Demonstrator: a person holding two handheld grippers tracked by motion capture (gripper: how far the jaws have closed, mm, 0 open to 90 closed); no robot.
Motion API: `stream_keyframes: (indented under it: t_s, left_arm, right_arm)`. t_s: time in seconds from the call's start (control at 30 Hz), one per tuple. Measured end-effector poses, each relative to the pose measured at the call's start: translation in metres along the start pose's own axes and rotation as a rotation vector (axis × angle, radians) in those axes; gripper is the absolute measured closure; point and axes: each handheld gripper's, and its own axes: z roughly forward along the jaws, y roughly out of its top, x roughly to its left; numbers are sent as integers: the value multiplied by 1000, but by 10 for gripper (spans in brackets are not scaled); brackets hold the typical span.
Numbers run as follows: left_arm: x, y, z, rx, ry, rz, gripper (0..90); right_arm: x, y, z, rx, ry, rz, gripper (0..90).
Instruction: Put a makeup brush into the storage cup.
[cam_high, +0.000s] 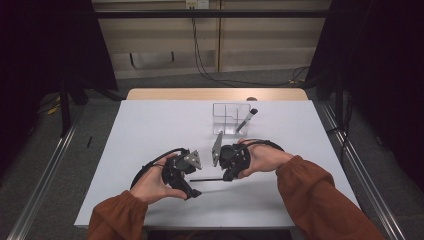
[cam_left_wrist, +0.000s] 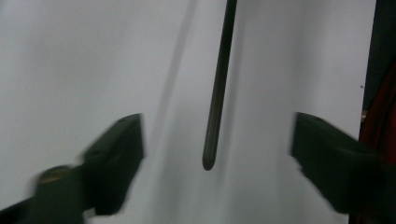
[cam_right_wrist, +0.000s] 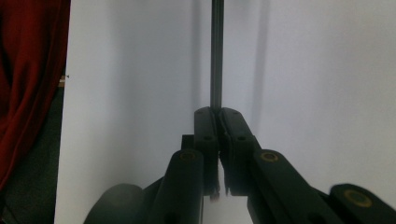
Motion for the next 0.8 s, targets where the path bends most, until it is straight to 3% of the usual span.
stream_keyframes:
  t_s: [0.4,0.47,0.8]
  left_arm:
    - [5,3,4,-15,-21,-34,552]
    - [4,3,6,-31,-41,-44,565]
    - [4,3,11,-41,-56,-23,740]
  right_arm:
    - [2,1,1,-11,7,-9,863]
    - [2,1,1,-14,7,-11,863]
    - [3,-2,2,-25,7,0,863]
